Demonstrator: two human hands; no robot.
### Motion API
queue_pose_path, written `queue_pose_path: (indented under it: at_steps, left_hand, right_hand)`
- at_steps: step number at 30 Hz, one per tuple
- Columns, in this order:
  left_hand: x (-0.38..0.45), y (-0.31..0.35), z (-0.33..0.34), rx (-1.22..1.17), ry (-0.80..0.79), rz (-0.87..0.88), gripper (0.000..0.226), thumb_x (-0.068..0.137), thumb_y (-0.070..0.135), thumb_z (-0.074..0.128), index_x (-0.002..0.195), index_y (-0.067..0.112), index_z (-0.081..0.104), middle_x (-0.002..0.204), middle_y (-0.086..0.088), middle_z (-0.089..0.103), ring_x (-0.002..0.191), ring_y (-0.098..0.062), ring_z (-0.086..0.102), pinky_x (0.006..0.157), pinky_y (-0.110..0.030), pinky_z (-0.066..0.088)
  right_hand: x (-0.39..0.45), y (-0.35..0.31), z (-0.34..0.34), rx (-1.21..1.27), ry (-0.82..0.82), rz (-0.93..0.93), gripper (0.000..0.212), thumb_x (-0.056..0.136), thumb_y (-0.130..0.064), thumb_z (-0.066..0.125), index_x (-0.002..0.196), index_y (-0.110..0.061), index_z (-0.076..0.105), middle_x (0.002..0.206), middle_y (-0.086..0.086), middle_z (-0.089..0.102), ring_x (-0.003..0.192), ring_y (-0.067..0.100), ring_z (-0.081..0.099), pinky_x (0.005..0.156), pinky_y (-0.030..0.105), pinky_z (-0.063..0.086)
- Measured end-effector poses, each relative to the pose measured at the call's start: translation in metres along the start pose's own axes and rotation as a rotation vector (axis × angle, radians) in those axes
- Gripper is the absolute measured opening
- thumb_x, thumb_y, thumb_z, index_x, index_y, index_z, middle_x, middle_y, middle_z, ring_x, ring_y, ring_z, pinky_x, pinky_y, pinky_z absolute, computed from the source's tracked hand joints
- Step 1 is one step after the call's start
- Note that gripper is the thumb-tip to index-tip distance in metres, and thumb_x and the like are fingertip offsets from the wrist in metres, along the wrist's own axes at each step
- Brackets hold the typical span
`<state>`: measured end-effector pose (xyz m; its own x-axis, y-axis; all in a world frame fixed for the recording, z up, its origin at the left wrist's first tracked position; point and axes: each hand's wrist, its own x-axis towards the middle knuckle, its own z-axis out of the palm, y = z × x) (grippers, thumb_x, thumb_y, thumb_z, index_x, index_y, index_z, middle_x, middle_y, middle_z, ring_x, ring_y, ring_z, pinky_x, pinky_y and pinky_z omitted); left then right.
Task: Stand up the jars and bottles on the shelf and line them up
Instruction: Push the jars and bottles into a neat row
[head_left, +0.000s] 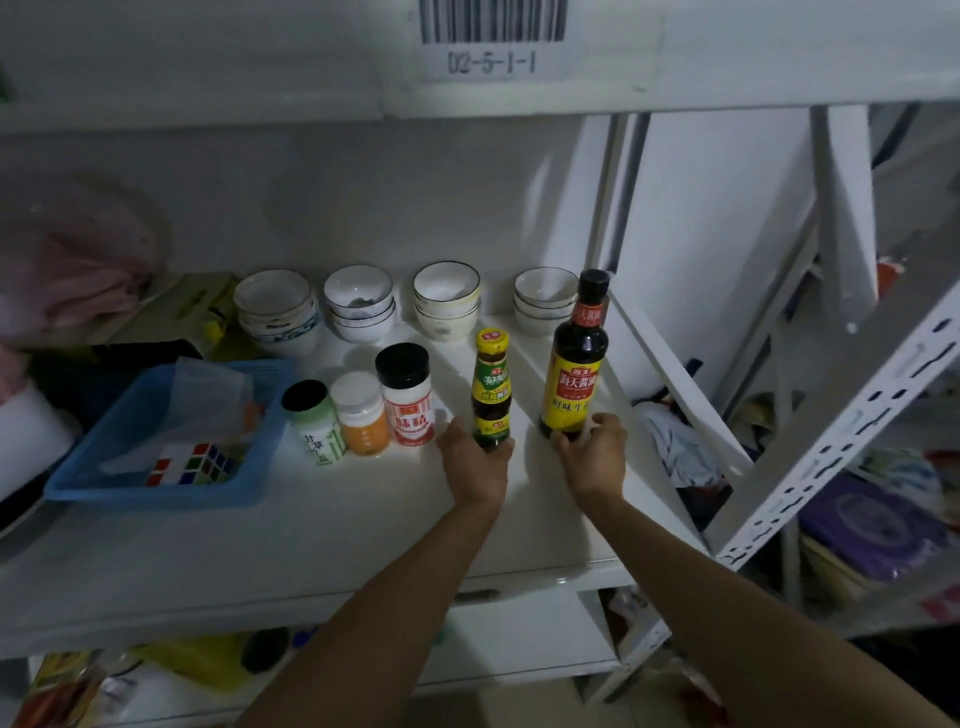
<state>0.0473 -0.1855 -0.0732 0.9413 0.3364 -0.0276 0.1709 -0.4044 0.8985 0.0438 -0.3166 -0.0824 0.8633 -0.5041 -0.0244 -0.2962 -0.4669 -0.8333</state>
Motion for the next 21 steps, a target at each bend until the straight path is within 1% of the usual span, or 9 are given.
queue_pose_path:
  at_steps: [2,3,6,9,12,14,16,18,21]
  left_hand:
    - [0.004,0.006,0.009,0.012,0.026,0.013,0.068,0.072,0.02,0.079,0.128,-0.003,0.048,0.128,-0.023,0.055,0.127,-0.036,0.047,0.099,-0.036,0.043]
    - [0.007,0.009,0.013,0.02,0.026,0.004,0.067,0.071,0.02,0.08,0.126,-0.003,0.048,0.126,-0.023,0.056,0.125,-0.037,0.047,0.097,-0.037,0.044]
    - [0.013,0.013,0.021,0.007,0.042,-0.086,0.065,0.073,0.019,0.079,0.125,-0.001,0.046,0.128,-0.023,0.052,0.121,-0.037,0.051,0.096,-0.039,0.046]
    - [0.017,0.011,0.024,-0.03,0.082,-0.132,0.052,0.075,0.018,0.077,0.117,-0.002,0.052,0.122,-0.022,0.057,0.112,-0.039,0.059,0.093,-0.042,0.049]
    - [0.015,0.006,0.025,-0.047,0.137,-0.128,0.042,0.076,0.019,0.074,0.109,0.001,0.056,0.114,-0.021,0.063,0.106,-0.038,0.063,0.088,-0.042,0.051]
    - [0.013,0.003,0.023,-0.044,0.18,-0.127,0.039,0.078,0.017,0.073,0.109,0.001,0.057,0.112,-0.02,0.064,0.106,-0.037,0.063,0.086,-0.042,0.051]
    - [0.013,-0.001,0.019,-0.071,0.23,-0.123,0.039,0.078,0.014,0.072,0.112,0.001,0.057,0.114,-0.021,0.064,0.108,-0.037,0.062,0.088,-0.042,0.05]
    - [0.014,-0.004,0.016,-0.096,0.273,-0.114,0.043,0.078,0.011,0.071,0.117,0.001,0.057,0.12,-0.022,0.061,0.114,-0.037,0.059,0.093,-0.042,0.049]
    - [0.013,-0.003,0.014,-0.077,0.308,-0.124,0.052,0.08,0.01,0.07,0.128,0.0,0.054,0.133,-0.023,0.052,0.123,-0.038,0.052,0.101,-0.04,0.044]
  right_hand:
    - [0.013,0.0,-0.002,-0.028,-0.067,-0.022,0.072,0.079,-0.03,0.077,0.136,-0.007,0.041,0.133,0.019,0.051,0.115,0.037,0.058,0.094,0.042,0.049]
    - [0.018,-0.001,-0.001,-0.031,-0.095,-0.044,0.073,0.077,-0.032,0.078,0.136,-0.01,0.041,0.131,0.018,0.054,0.115,0.037,0.059,0.094,0.042,0.05]
    - [0.03,-0.005,-0.001,-0.031,-0.156,-0.059,0.066,0.078,-0.034,0.077,0.131,-0.012,0.044,0.122,0.013,0.062,0.111,0.033,0.061,0.09,0.039,0.05]
    - [0.034,-0.009,0.001,-0.035,-0.177,-0.039,0.064,0.078,-0.037,0.076,0.128,-0.012,0.044,0.122,0.013,0.062,0.111,0.032,0.061,0.091,0.039,0.05]
    - [0.034,-0.011,0.007,-0.037,-0.181,-0.046,0.063,0.077,-0.039,0.076,0.126,-0.013,0.045,0.121,0.012,0.061,0.109,0.031,0.061,0.091,0.039,0.051]
    - [0.032,-0.013,0.012,-0.019,-0.193,-0.056,0.063,0.077,-0.039,0.076,0.126,-0.014,0.045,0.121,0.011,0.06,0.108,0.03,0.061,0.091,0.04,0.052]
    - [0.029,-0.016,0.016,-0.012,-0.202,-0.064,0.062,0.077,-0.039,0.076,0.125,-0.014,0.044,0.12,0.011,0.06,0.108,0.031,0.062,0.092,0.042,0.053]
    - [0.027,-0.019,0.021,-0.019,-0.211,-0.065,0.062,0.078,-0.039,0.075,0.125,-0.014,0.044,0.12,0.012,0.06,0.108,0.031,0.061,0.091,0.042,0.052]
    - [0.023,-0.025,0.027,-0.026,-0.225,-0.07,0.063,0.078,-0.039,0.074,0.126,-0.013,0.044,0.122,0.013,0.059,0.11,0.032,0.061,0.093,0.042,0.051]
